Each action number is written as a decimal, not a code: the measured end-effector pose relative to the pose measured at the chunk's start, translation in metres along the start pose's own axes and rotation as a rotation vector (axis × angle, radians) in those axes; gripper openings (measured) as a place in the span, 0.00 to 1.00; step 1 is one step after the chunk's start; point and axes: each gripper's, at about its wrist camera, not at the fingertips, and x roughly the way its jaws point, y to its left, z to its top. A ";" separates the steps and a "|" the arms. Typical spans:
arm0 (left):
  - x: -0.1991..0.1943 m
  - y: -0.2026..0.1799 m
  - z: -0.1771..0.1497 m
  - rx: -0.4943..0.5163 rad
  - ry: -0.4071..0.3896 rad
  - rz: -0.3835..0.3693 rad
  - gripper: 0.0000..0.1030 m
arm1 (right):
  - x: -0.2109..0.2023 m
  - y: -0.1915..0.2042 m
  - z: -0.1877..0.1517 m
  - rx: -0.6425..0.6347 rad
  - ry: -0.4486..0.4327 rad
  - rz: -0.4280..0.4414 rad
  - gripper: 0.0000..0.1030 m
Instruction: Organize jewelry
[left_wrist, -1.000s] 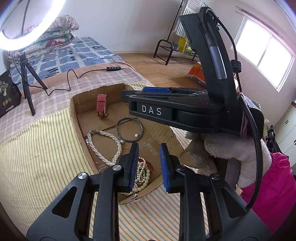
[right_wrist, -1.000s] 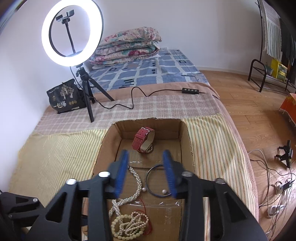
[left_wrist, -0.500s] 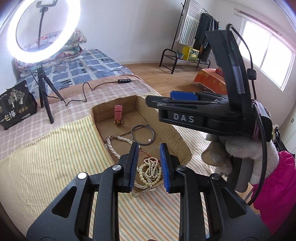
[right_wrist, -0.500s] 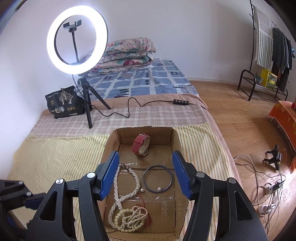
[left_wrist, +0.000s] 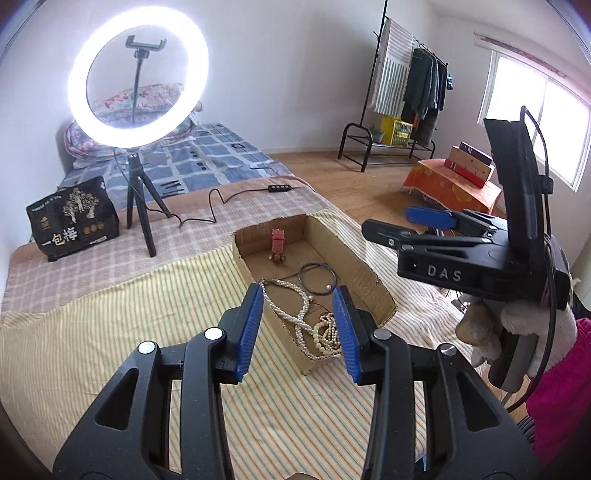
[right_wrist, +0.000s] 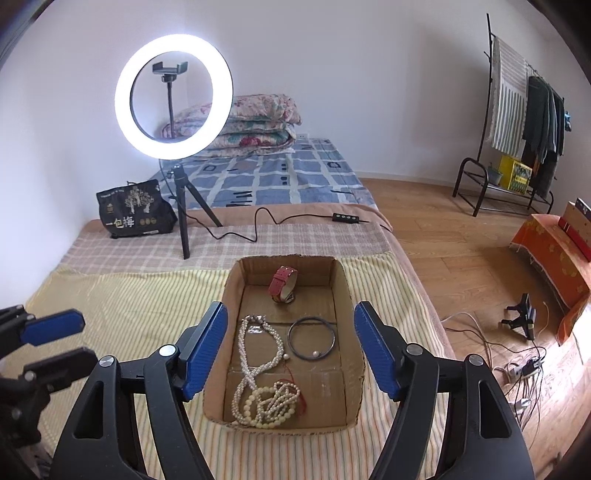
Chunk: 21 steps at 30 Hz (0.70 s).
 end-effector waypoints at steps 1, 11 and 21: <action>-0.006 0.000 -0.001 0.004 -0.009 0.002 0.42 | -0.006 0.004 -0.002 -0.007 -0.010 -0.008 0.71; -0.044 -0.001 -0.010 0.015 -0.065 0.045 0.70 | -0.054 0.022 -0.016 -0.026 -0.102 -0.072 0.78; -0.064 0.007 -0.015 0.008 -0.140 0.130 0.93 | -0.072 0.037 -0.021 -0.037 -0.165 -0.073 0.79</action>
